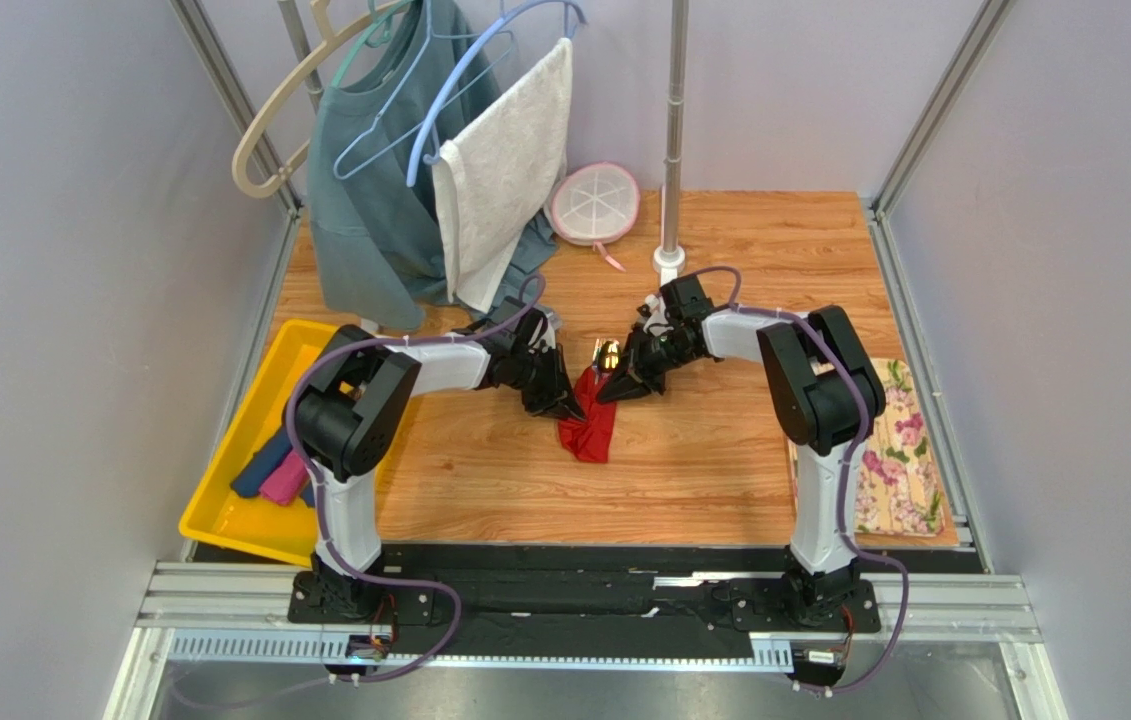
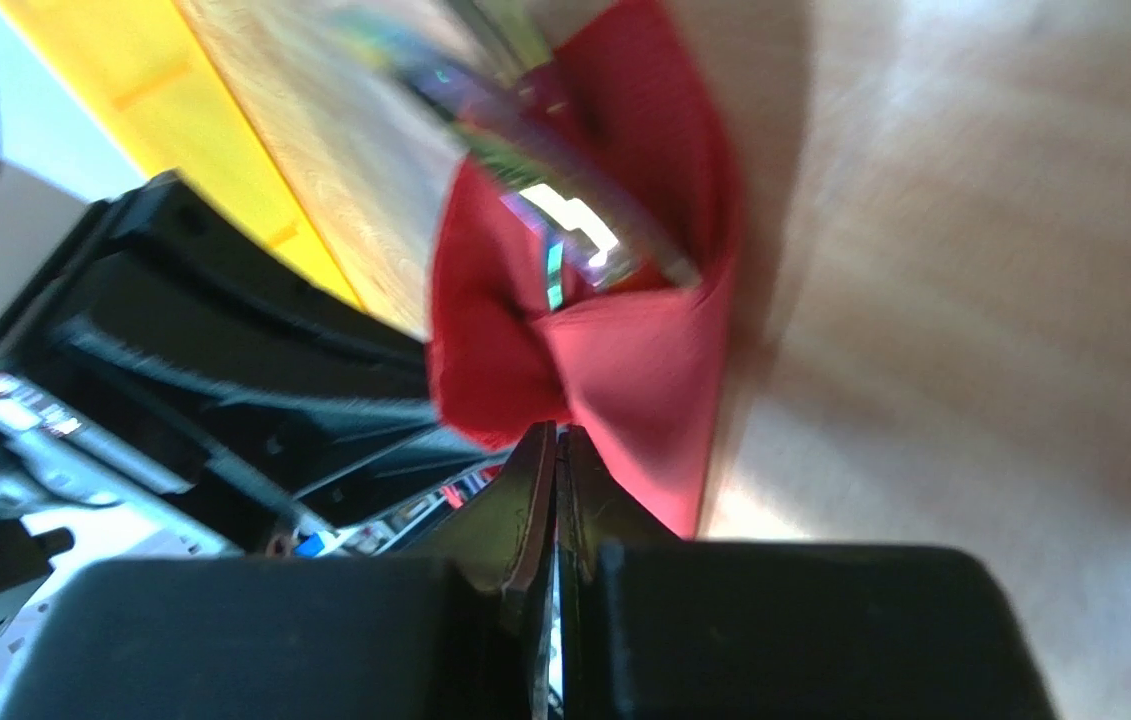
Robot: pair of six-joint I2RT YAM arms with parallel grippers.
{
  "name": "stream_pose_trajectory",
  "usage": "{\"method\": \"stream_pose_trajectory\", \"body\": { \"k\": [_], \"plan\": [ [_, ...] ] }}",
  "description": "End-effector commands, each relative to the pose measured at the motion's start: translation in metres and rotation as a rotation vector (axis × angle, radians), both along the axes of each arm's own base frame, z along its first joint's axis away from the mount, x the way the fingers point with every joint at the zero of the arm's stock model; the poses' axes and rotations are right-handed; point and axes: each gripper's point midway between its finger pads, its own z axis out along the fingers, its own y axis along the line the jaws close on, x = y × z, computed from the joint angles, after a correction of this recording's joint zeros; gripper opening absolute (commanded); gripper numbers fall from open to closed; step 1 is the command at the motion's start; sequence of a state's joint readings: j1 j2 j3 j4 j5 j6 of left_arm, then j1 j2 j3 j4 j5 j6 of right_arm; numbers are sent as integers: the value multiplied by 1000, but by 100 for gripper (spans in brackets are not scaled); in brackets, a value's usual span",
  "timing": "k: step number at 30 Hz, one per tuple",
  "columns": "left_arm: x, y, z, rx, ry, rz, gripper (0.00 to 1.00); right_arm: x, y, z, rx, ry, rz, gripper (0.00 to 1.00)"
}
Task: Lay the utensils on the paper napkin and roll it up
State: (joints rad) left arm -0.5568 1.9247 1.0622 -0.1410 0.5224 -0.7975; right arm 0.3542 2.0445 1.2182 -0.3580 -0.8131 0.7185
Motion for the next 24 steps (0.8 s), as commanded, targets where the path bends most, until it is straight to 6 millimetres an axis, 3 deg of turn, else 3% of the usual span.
{"method": "stream_pose_trajectory", "body": {
  "k": [1,8,15,24],
  "plan": [
    [2,14,-26,100,20,39,0,5,9,-2,49,-2,-6,1],
    [3,13,-23,96,12,42,0,-4,-1,-36,-38,56,-29,0],
    [8,-9,24,-9,-66,9,0,-7,-14,-52,-140,61,-34,0],
    [0,-18,49,-67,-56,7,0,-12,-20,-60,-203,62,-33,0]
  ]
}}
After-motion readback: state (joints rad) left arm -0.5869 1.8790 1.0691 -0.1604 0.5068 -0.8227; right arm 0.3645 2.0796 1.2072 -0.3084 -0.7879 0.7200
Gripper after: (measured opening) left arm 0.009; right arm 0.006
